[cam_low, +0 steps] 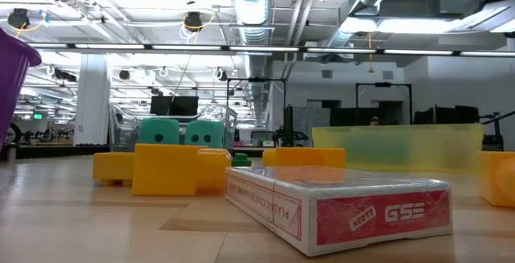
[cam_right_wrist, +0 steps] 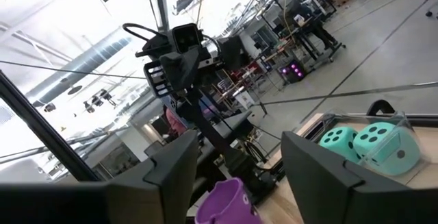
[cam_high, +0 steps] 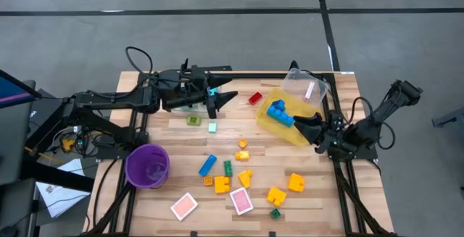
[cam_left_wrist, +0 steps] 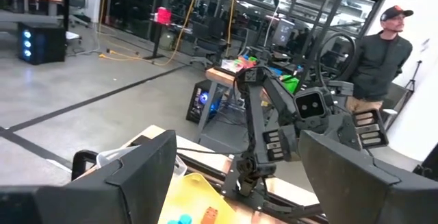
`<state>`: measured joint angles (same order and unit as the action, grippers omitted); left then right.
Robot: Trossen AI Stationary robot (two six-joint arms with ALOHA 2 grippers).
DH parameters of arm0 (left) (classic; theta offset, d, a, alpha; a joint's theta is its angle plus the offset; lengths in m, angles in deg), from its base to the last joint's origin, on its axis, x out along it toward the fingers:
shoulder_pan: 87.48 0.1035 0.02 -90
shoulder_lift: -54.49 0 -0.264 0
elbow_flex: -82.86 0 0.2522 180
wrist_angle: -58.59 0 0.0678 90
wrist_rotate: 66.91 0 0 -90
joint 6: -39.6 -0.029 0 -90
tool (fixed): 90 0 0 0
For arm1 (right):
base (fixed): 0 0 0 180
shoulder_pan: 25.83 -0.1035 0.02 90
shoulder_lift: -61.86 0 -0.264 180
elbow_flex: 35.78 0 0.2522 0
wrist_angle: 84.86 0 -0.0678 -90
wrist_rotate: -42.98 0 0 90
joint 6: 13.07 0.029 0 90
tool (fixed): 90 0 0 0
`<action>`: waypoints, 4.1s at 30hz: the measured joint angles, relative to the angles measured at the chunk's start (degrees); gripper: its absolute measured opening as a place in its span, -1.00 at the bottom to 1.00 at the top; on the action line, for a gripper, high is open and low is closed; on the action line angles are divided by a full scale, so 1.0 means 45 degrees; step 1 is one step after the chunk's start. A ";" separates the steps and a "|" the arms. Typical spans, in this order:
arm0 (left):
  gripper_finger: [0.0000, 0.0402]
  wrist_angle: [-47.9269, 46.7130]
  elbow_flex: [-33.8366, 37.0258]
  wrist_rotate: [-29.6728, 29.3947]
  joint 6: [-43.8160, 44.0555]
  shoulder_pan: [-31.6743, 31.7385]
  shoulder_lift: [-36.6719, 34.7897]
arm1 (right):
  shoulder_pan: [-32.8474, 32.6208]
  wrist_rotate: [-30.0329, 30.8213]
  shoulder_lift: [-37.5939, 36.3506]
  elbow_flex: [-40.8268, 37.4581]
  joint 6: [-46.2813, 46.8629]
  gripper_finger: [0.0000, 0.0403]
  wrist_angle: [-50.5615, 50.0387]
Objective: Pick & Place Toys
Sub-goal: Put the blue game piece into the yellow bin
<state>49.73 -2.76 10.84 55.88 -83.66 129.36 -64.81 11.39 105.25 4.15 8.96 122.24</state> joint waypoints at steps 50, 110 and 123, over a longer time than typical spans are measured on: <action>0.59 -0.6585 -0.0508 -0.1281 0.0434 -0.3034 0.0005 | 0.0005 -0.0989 -0.0245 0.0000 0.0001 0.03 0.0557; 0.70 -1.2320 -0.0539 0.2830 1.1320 -0.3721 0.8675 | 0.0002 -0.3628 -0.1752 0.0005 -0.1165 0.03 0.0621; -0.26 -1.1880 -0.0548 0.2700 1.1275 -0.3769 0.8748 | 0.0000 -0.4026 -0.1767 0.0005 -0.0992 0.03 0.0640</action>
<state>-3.73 -5.22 22.99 106.62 -100.63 168.73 -64.81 -6.73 97.29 4.17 4.49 125.12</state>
